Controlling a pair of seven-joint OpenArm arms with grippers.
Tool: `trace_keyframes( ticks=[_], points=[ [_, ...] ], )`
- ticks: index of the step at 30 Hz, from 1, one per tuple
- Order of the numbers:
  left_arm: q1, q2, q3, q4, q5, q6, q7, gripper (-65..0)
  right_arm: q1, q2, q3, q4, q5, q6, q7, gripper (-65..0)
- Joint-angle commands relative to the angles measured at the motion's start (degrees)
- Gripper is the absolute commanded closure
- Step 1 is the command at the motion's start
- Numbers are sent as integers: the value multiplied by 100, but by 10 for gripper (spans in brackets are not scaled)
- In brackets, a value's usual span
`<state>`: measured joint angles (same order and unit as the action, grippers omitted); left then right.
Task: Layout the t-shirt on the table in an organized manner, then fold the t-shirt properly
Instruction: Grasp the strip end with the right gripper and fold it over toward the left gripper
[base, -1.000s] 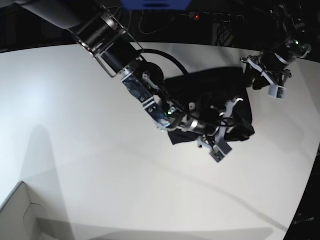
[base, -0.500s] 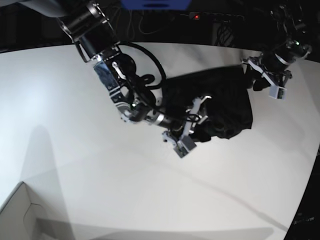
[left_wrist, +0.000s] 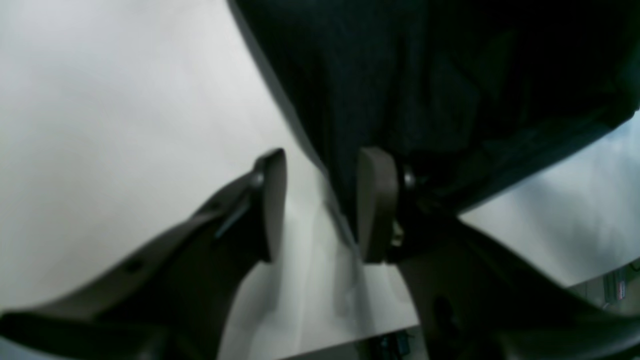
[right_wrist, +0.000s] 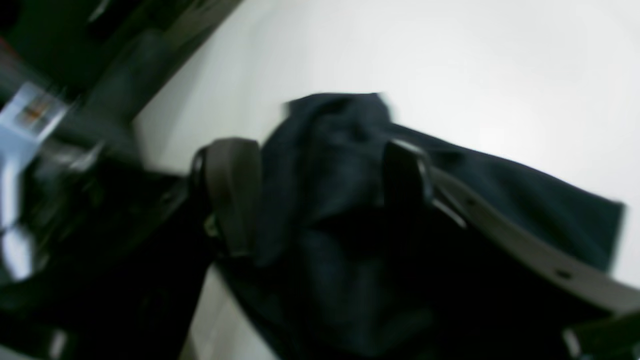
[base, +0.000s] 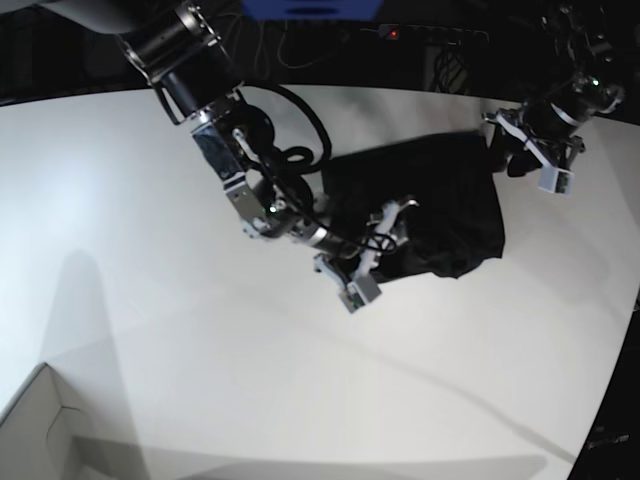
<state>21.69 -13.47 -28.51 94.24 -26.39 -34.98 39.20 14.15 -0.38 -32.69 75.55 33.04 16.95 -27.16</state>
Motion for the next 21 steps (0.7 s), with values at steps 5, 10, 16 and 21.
trace_keyframes(
  ticks=[5, 10, 16, 21],
  points=[
    [-20, -72, -37, 119, -99, -40, -127, -234, 84, 25, 20, 124, 77, -47, 144, -373],
    [-20, -81, -37, 119, -99, -40, -127, -234, -39, 25, -24, 124, 77, -55, 136, -372],
    [-55, -81, -37, 119, -99, -40, -127, -234, -57, -10, -410, 124, 77, -29, 153, -222],
    [-64, -81, -37, 119, -99, -40, -127, -234, -39, -291, -551, 133, 77, -29, 153, 0]
  ],
)
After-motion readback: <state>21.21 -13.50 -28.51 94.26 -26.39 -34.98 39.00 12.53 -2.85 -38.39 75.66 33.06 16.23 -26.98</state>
